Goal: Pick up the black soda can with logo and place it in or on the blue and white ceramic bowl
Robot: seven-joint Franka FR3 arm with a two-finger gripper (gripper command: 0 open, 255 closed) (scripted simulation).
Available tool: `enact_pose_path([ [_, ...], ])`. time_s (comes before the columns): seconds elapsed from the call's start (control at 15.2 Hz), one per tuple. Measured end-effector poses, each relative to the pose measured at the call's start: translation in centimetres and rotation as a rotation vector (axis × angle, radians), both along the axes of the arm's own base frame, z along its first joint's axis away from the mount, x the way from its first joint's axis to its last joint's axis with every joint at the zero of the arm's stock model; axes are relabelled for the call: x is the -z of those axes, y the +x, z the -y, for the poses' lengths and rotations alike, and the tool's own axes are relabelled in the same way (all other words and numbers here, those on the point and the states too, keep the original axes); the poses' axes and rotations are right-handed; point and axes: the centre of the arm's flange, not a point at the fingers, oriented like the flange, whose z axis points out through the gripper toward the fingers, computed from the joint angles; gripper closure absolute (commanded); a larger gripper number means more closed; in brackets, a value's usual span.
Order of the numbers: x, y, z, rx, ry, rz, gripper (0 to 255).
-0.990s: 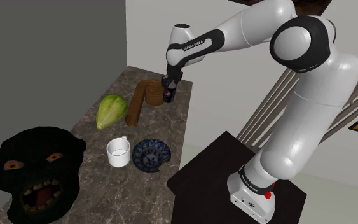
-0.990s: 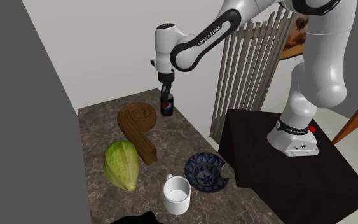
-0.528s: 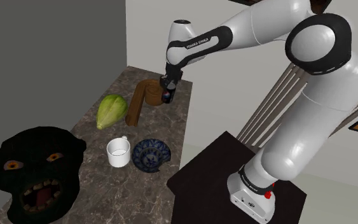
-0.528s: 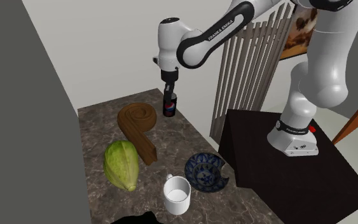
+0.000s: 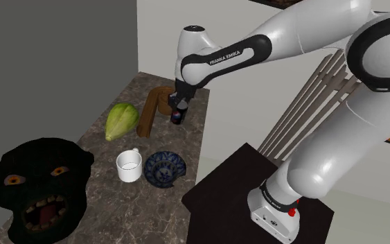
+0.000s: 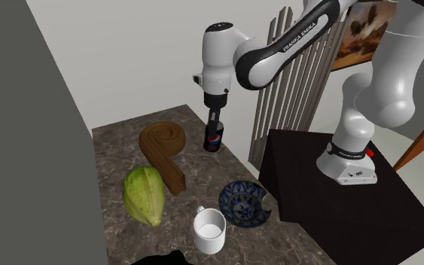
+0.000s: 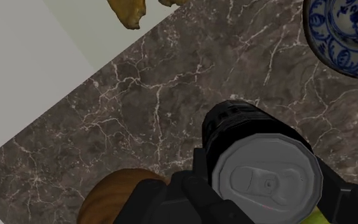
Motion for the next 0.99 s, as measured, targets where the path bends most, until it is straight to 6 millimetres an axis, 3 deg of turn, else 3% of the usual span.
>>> enact_pose_path([
  [0.99,-1.8,-12.3,-15.2,0.0,-0.001,0.0,255],
])
